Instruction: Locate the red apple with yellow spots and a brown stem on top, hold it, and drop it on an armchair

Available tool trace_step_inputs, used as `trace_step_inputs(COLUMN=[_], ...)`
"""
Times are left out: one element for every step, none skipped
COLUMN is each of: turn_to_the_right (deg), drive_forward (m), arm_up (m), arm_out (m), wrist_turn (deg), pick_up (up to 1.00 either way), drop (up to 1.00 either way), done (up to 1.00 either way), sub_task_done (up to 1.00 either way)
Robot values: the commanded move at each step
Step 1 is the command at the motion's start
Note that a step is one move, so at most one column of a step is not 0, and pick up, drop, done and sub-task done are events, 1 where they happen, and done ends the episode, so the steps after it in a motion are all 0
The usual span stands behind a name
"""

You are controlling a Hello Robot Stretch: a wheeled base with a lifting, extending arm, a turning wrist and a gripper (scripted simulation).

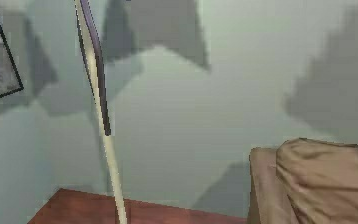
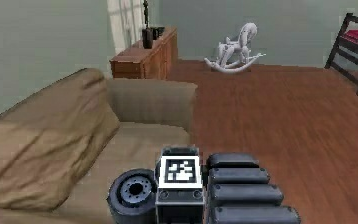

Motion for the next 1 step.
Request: trace_step_inputs(turn_to_the_right=[0.0], drive_forward=[0.20], arm_up=[0.00], arm_out=[0.00], wrist_turn=[0.0], pick_up=[0.00], drop=[0.00], done=[0.00], sub_task_done=[0.00])
